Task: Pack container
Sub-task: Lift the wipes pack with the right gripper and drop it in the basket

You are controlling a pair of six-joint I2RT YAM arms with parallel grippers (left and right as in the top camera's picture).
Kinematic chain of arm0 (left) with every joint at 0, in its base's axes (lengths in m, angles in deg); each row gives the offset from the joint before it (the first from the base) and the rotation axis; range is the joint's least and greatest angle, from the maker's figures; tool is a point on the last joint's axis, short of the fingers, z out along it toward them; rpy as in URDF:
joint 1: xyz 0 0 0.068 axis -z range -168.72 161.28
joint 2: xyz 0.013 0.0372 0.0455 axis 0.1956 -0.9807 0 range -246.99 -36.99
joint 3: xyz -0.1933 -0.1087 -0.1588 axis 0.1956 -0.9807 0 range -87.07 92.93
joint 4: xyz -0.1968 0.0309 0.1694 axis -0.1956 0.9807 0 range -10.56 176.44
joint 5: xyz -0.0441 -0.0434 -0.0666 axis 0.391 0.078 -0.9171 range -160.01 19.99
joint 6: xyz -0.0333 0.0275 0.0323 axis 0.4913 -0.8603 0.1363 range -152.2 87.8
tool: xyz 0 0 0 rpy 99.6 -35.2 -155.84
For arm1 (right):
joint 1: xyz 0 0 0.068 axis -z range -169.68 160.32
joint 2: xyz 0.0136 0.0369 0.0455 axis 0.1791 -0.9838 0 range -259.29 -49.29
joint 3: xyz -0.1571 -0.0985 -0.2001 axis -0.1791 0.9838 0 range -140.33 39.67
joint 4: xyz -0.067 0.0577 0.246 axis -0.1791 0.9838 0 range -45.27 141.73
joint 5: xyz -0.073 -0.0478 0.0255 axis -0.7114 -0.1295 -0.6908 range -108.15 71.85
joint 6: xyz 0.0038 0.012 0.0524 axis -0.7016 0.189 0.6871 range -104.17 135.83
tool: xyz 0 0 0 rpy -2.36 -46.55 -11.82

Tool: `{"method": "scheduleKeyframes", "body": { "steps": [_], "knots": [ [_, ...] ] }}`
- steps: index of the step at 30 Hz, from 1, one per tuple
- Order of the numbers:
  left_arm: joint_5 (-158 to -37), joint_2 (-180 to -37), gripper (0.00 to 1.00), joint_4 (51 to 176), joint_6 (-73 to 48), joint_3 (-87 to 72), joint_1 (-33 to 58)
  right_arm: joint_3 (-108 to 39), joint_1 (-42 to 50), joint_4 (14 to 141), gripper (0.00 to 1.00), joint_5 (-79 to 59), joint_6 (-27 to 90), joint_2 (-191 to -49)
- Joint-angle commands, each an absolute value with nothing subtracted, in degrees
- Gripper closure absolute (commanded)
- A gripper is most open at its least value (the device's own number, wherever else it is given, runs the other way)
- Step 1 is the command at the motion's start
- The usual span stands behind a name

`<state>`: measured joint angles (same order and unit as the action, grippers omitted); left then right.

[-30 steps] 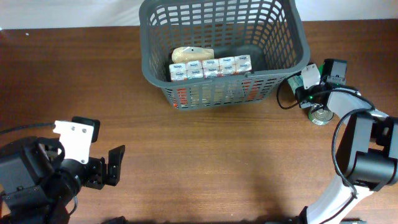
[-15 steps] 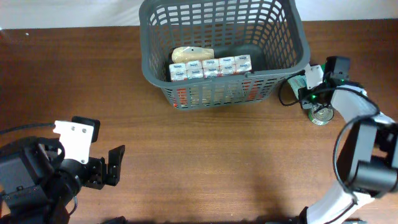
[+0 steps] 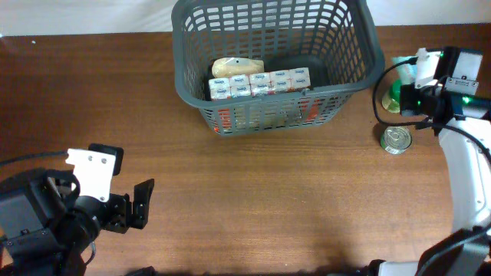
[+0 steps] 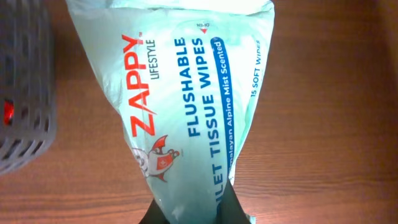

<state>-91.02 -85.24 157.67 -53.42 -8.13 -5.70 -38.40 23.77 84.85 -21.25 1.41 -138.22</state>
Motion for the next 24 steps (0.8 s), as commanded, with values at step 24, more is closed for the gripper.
{"method": "scheduleKeyframes", "body": {
  "steps": [24],
  "knots": [
    [-91.02,-85.24,0.01,157.72,-53.26,-8.33,-6.00,-56.03,4.30,77.44,0.97,-19.04,16.69,-141.26]
  ]
}}
